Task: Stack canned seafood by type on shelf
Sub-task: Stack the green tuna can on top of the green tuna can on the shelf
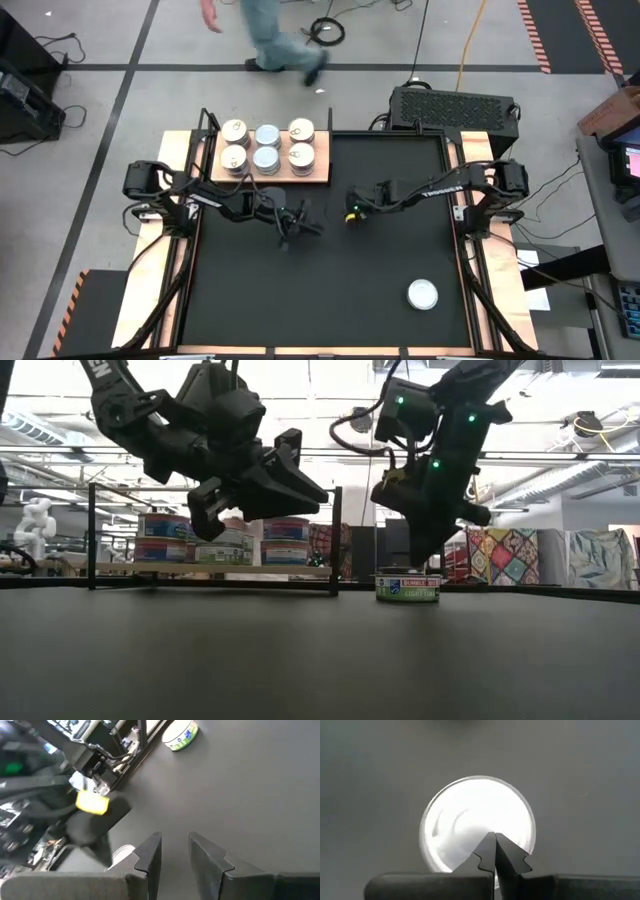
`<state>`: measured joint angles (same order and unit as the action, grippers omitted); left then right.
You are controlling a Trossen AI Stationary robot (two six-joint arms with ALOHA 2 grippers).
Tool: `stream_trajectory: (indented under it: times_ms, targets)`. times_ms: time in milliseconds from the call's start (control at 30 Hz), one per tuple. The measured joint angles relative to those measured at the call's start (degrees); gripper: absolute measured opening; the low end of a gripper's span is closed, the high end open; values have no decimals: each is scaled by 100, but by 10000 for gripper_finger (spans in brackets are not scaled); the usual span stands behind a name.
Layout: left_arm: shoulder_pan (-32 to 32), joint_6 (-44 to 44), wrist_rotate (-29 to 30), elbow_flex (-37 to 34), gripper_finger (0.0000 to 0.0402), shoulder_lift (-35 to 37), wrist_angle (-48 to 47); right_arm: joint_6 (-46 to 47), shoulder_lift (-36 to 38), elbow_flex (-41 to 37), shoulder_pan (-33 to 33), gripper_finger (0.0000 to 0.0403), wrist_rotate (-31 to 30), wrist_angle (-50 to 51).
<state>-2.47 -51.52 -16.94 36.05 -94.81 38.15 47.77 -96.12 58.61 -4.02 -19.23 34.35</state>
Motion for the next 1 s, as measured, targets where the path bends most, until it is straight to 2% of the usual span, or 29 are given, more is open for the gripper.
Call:
stream_trajectory:
  times_ms: [433,667,733,867,933,1000]
  targets:
    - [-8,150,91,0,99,-1,44,606,0,0,186,0,-773,227]
    - [-7,96,88,0,99,-3,37,922,0,0,223,0,-822,523]
    - [-8,-132,78,0,99,-3,36,914,0,0,245,0,-1002,594]
    - [-7,-344,128,87,99,-3,20,1292,0,-98,300,0,-1864,880]
    - [-9,-206,258,185,99,-3,5,1379,-2,-204,290,0,-1958,907]
    - [-9,-136,302,292,99,-3,-194,1372,-2,-415,215,0,-1771,735]
